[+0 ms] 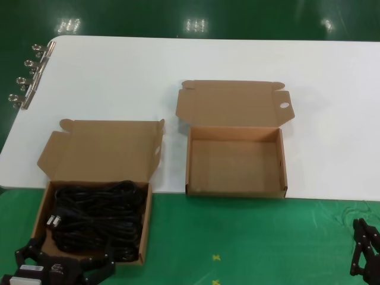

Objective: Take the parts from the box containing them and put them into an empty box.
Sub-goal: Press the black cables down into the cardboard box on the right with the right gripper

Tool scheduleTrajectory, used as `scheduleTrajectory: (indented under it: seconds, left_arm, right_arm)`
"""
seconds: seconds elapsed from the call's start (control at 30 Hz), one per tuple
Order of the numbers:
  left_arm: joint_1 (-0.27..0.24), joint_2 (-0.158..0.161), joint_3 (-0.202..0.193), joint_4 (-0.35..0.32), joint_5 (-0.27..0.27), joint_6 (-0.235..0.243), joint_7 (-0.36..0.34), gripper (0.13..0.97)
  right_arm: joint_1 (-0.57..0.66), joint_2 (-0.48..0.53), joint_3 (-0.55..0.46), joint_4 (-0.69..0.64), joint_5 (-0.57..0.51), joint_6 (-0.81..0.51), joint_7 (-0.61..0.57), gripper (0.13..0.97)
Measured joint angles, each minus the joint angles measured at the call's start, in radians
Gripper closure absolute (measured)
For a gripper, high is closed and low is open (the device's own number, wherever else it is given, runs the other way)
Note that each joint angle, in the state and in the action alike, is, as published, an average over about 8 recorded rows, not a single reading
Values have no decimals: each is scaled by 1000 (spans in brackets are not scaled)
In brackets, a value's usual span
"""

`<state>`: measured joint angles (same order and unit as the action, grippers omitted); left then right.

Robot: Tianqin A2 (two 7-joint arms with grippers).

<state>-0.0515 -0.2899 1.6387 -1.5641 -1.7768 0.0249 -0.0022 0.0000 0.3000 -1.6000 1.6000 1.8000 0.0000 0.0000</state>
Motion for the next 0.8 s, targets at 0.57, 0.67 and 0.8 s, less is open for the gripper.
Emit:
scheduleTrajectory:
  seconds: [0.57,0.67,0.8]
  left_arm:
    - [0,0,0,0,0,0,0,132]
    - [0,-9,6,-3,-2,-3,-2,132]
    - [-3,-46,31,-13,-11,-16,-10,132]
  right_arm:
    - [0,0,0,0,0,0,0,791]
    - [0,0,0,0,0,0,0,745]
    - [0,0,0,0,0,0,0,654]
